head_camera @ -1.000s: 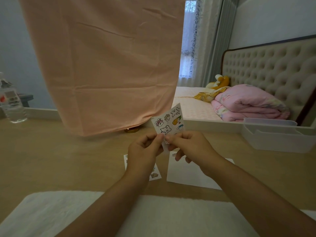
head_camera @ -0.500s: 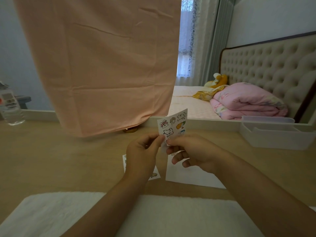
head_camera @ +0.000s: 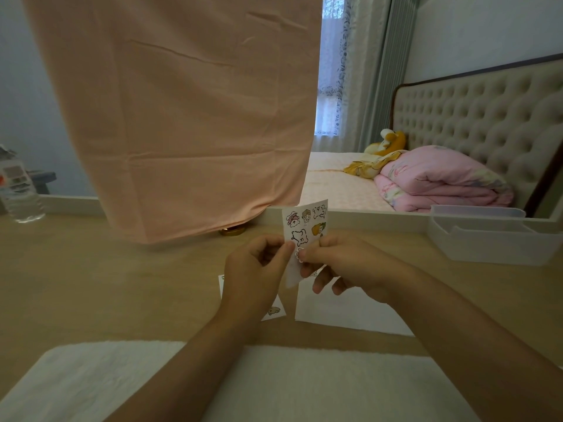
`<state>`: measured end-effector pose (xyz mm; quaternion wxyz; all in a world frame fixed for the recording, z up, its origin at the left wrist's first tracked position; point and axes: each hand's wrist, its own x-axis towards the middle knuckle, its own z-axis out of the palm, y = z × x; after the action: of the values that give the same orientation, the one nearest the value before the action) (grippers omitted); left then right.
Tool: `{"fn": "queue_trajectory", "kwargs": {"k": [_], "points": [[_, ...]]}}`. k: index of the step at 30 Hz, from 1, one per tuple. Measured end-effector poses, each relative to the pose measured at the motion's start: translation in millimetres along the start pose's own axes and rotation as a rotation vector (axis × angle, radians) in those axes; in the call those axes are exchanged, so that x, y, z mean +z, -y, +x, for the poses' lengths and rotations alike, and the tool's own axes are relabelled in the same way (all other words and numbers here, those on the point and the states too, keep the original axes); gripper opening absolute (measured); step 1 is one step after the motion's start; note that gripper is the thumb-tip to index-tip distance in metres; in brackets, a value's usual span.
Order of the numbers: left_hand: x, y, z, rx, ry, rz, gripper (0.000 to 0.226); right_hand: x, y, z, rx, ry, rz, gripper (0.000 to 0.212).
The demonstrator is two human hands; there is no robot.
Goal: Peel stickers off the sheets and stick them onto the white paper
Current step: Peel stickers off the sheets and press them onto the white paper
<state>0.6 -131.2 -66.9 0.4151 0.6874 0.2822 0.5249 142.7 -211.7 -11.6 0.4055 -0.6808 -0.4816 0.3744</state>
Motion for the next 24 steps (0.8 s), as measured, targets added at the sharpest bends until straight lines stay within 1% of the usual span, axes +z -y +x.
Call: {"fn": "queue_trajectory", "kwargs": {"k": [4, 8, 10, 11, 14, 15, 17, 19, 20, 21, 22, 24], "points": [[-2.2, 0.9, 3.9, -0.061, -0.02, -0.017, 0.007, -1.9, 0.3, 0.2, -0.031, -0.052, -0.101, 0.016], [-6.9, 3.3, 8.2, -0.147, -0.06, -0.035, 0.008, -3.4, -0.9, 1.3, -0.047, -0.024, -0.113, 0.017], [-10.7, 8.9, 10.9, -0.2, -0.044, 0.036, 0.014, -4.8, -3.1, 2.6, -0.041, 0.0, -0.107, 0.015], [-12.9, 13.5, 12.8, -0.206, -0.023, 0.116, 0.018, -5.5, -4.3, 3.2, -0.038, 0.013, -0.109, 0.015], [-18.6, 23.9, 17.6, -0.123, 0.042, 0.485, 0.035, -6.2, -8.3, 5.2, -0.031, 0.05, -0.143, 0.014], [-18.8, 23.8, 17.4, -0.072, 0.051, 0.556, 0.041, -6.2, -9.5, 5.5, -0.026, 0.059, -0.162, 0.013], [-16.9, 18.6, 15.7, 0.058, 0.023, 0.6, 0.05, -5.9, -11.0, 6.4, -0.015, 0.078, -0.199, 0.013], [-15.6, 13.8, 14.1, 0.176, -0.023, 0.63, 0.061, -5.9, -12.3, 7.5, -0.005, 0.09, -0.214, 0.018], [-15.4, 11.5, 13.0, 0.22, -0.025, 0.642, 0.062, -6.0, -13.0, 7.8, -0.001, 0.091, -0.214, 0.02], [-15.2, 10.4, 12.5, 0.254, 0.004, 0.641, 0.057, -6.5, -13.7, 8.3, 0.001, 0.089, -0.213, 0.022], [-15.0, 8.8, 11.6, 0.277, 0.064, 0.634, 0.047, -6.9, -14.1, 8.4, -0.001, 0.085, -0.218, 0.023], [-12.6, 6.2, 8.2, 0.259, 0.212, 0.602, 0.026, -7.5, -14.7, 8.9, -0.012, 0.074, -0.244, 0.023]]}}
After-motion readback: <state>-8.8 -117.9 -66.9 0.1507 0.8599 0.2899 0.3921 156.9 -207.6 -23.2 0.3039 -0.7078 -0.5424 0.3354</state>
